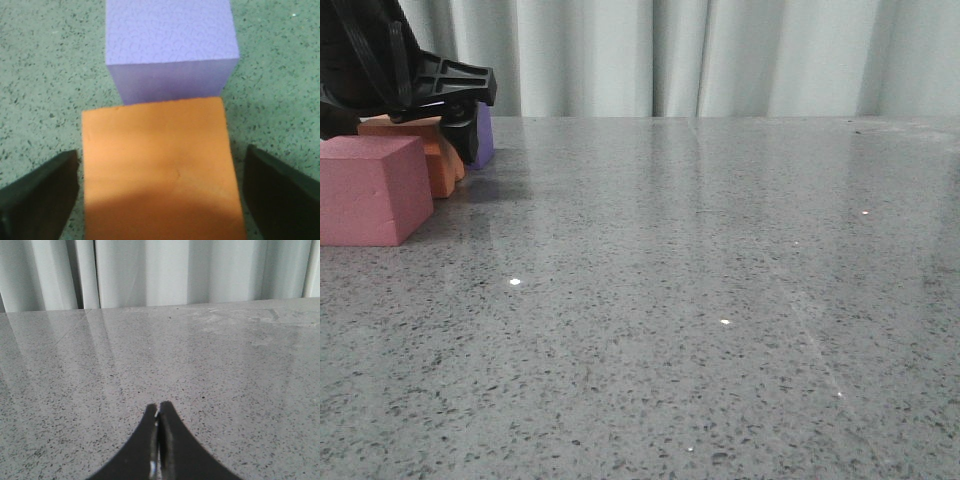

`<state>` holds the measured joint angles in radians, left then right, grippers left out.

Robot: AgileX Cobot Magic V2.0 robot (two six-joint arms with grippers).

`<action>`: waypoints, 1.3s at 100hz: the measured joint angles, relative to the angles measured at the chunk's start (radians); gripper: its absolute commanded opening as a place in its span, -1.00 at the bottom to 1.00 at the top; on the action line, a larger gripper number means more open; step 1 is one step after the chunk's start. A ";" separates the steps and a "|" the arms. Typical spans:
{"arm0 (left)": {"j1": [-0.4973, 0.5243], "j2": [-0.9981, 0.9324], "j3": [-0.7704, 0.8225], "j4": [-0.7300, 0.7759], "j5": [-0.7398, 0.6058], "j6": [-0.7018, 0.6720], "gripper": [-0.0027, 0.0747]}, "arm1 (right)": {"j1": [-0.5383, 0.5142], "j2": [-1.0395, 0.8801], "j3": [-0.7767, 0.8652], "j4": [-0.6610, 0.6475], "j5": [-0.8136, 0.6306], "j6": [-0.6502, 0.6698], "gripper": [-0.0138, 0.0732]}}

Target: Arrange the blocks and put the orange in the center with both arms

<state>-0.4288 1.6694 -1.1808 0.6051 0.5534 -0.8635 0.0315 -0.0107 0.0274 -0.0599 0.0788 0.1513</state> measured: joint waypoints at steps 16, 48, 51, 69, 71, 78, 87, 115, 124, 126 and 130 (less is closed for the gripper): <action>0.000 -0.003 -0.002 -0.004 0.007 0.001 0.81 | 0.000 0.000 0.000 0.000 0.000 0.000 -0.84; -0.026 -0.204 -0.002 -0.008 0.017 0.049 0.81 | 0.000 0.000 0.000 0.000 0.000 0.000 -0.84; -0.030 -0.240 -0.002 -0.010 0.022 0.054 0.81 | 0.000 0.000 0.000 0.000 0.000 0.000 -0.84; -0.034 -0.441 0.055 -0.006 0.039 0.095 0.81 | 0.000 0.000 0.000 0.000 0.000 0.000 -0.84; -0.034 -0.467 0.069 -0.002 0.041 0.099 0.81 | 0.000 0.000 0.000 0.000 0.000 0.000 -0.84; -0.034 -0.561 0.128 0.015 0.047 0.104 0.80 | 0.000 0.000 0.000 0.000 0.000 0.000 -0.84; -0.034 -0.690 0.220 0.039 0.052 0.106 0.68 | 0.000 0.000 0.000 0.000 0.000 0.000 -0.84; -0.034 -1.064 0.522 0.064 0.058 0.106 -0.76 | 0.000 0.000 0.000 0.000 0.000 0.000 -0.84; -0.034 -1.154 0.590 0.068 0.060 0.106 -0.97 | 0.000 0.000 0.000 0.000 0.000 0.000 -0.84; -0.034 -1.172 0.603 0.068 0.060 0.106 -0.98 | 0.000 0.000 0.000 0.000 0.000 0.000 -0.84; -0.034 -1.199 0.620 0.072 0.060 0.106 -0.98 | 0.000 0.000 0.000 0.000 0.000 0.000 -0.84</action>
<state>-0.4630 0.4708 -0.5609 0.6772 0.6135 -0.7574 0.0315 -0.0107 0.0274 -0.0599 0.0788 0.1513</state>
